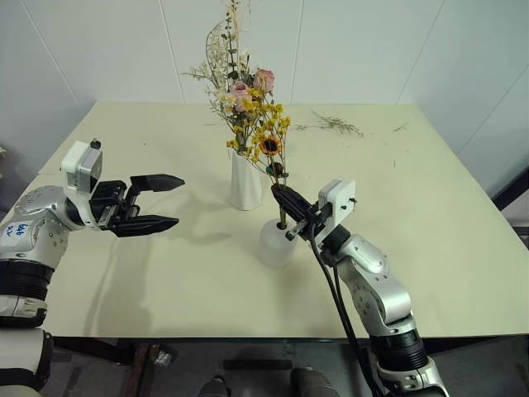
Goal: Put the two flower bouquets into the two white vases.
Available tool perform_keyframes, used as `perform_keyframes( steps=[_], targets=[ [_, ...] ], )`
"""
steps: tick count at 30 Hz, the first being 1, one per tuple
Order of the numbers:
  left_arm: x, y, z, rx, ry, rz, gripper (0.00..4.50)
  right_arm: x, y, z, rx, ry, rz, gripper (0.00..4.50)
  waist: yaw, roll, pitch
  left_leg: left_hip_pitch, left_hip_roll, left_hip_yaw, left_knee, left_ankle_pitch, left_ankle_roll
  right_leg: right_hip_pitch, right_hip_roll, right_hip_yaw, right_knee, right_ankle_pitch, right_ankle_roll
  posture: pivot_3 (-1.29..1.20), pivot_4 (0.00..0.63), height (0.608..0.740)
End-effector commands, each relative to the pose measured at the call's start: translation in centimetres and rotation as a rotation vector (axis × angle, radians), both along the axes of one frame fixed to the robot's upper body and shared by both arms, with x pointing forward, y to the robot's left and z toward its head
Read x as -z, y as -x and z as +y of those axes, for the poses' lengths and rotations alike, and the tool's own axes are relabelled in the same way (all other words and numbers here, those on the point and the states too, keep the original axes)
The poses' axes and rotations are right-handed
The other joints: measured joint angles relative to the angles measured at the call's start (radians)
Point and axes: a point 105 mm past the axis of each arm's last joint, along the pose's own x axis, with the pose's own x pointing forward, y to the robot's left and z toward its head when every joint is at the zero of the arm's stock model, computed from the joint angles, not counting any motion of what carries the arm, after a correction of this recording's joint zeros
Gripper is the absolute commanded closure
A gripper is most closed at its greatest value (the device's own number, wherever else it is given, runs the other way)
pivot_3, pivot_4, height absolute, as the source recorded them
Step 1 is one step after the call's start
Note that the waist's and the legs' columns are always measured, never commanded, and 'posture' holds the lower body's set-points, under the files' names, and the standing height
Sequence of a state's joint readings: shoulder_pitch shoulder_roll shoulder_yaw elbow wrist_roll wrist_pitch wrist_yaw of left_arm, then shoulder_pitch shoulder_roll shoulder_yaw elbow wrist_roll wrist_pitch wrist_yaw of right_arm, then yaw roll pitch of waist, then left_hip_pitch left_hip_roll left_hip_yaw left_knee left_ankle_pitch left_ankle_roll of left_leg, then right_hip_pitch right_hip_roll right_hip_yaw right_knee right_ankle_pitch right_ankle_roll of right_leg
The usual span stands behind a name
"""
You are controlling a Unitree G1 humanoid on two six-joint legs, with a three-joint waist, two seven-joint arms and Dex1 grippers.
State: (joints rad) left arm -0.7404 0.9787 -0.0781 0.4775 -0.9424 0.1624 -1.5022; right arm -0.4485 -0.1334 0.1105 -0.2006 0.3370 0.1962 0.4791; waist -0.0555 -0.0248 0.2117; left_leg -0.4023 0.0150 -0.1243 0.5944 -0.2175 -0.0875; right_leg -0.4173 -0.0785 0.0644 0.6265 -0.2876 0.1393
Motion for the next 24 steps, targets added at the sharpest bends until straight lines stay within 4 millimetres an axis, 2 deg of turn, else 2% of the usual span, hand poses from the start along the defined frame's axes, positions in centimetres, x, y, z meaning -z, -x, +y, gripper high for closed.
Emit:
perform_keyframes(
  steps=[1,3,6,17,18,24],
  targets=[
    [-1.0,1.3,0.0,0.110,-0.013,-0.062,0.00,-1.0,0.9,0.0,-0.016,0.007,-0.064,4.43,0.000,0.000,0.000,0.000,0.000,0.000,0.000,0.000,0.000,0.000,0.000,0.000,0.000,0.000,0.000,0.00,0.150,0.740],
    [-0.9,1.2,0.0,0.109,-0.012,-0.062,0.00,-0.9,1.2,-0.1,-0.022,0.023,-0.067,4.43,0.001,0.000,0.000,0.000,0.000,0.000,0.000,0.000,0.000,0.000,0.000,0.000,0.000,0.000,0.000,0.00,0.150,0.740],
    [-0.9,1.2,-0.1,0.108,-0.011,-0.061,0.00,-0.8,1.6,-0.1,-0.036,0.040,-0.066,3.82,0.001,0.000,0.000,0.000,0.000,0.000,0.000,0.000,0.000,0.000,0.000,0.000,-0.001,0.000,0.000,0.00,0.150,0.740],
    [-0.8,1.0,-0.2,0.109,-0.009,-0.061,0.00,-1.2,3.0,-0.3,-0.090,0.118,-0.076,0.19,0.002,0.000,0.000,0.000,0.000,0.000,0.000,0.000,0.000,0.000,0.000,0.000,-0.001,0.000,0.000,0.00,0.150,0.740],
    [-0.9,1.0,-0.2,0.109,-0.008,-0.061,0.00,-1.2,3.2,-0.4,-0.096,0.129,-0.074,0.02,0.002,0.000,0.000,0.000,0.000,0.000,0.000,0.000,0.000,0.000,0.000,0.000,0.000,0.000,0.000,0.00,0.150,0.740],
    [-0.9,1.0,-0.2,0.108,-0.007,-0.063,0.00,-1.2,3.8,-0.8,-0.110,0.179,-0.062,0.02,0.002,0.000,0.000,0.000,0.000,0.000,0.000,0.000,0.000,0.000,0.000,0.000,0.000,0.000,0.000,0.00,0.150,0.740]
  ],
)
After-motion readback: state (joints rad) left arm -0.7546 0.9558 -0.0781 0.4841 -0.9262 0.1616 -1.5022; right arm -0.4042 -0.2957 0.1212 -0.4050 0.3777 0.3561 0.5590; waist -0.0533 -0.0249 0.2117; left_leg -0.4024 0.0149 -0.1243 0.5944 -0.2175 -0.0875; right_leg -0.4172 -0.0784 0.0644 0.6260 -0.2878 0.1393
